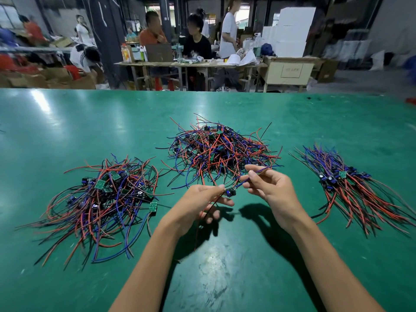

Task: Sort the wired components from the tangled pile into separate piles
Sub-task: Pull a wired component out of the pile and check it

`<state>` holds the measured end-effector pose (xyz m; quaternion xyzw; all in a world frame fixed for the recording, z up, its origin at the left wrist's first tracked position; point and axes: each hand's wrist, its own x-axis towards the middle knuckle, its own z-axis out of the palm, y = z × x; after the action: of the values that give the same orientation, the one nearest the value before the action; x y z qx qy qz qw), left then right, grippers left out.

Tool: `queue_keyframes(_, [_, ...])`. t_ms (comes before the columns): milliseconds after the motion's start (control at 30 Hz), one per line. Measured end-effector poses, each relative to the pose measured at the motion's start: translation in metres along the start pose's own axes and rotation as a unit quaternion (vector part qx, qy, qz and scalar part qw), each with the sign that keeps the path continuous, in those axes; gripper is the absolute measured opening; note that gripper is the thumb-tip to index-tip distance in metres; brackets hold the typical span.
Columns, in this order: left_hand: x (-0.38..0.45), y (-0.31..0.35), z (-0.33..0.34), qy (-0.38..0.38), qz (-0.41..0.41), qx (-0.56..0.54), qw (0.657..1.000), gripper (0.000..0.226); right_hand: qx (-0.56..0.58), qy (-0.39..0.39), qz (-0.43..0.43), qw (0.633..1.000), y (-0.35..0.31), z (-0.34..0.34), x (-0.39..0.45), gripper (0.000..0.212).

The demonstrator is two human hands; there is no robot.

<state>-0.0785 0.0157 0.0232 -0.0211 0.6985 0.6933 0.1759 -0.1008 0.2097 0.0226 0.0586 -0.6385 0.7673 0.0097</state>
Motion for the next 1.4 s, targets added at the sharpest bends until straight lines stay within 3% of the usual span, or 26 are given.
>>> queue_keyframes(167, [0.003,-0.004,-0.008,0.039,-0.009,0.031,0.999,0.030,0.006,0.019,0.000,1.000,0.002,-0.001,0.001,0.013])
queue_keyframes(267, [0.003,-0.007,-0.005,0.086,0.069,0.058,0.992,0.025,0.013,0.030,0.003,0.999,0.001,-0.002,0.001,0.016])
queue_keyframes(433, [0.006,-0.008,-0.001,0.227,0.333,0.202,0.893,0.004,0.148,0.036,0.058,0.987,-0.003,-0.008,0.003,0.028])
queue_keyframes(567, [0.008,-0.011,-0.002,0.244,0.403,0.233,0.851,0.008,0.231,0.013,0.078,0.970,-0.006,-0.007,0.004,0.038])
queue_keyframes(767, [0.011,-0.013,-0.001,0.258,0.404,0.229,0.847,0.003,0.232,0.019,0.068,0.970,-0.004,-0.006,0.004,0.034])
queue_keyframes(1000, [0.009,-0.016,-0.002,0.291,0.317,0.296,0.853,0.026,0.107,0.102,0.011,0.989,0.000,-0.001,0.002,0.021])
queue_keyframes(1233, [0.010,-0.018,-0.003,0.260,0.217,0.357,0.870,0.034,0.071,0.138,0.030,0.987,-0.005,-0.003,0.002,0.018])
queue_keyframes(1400, [0.012,-0.017,-0.003,0.227,0.206,0.288,0.907,0.027,0.112,0.183,-0.012,0.977,-0.031,-0.027,0.014,0.018])
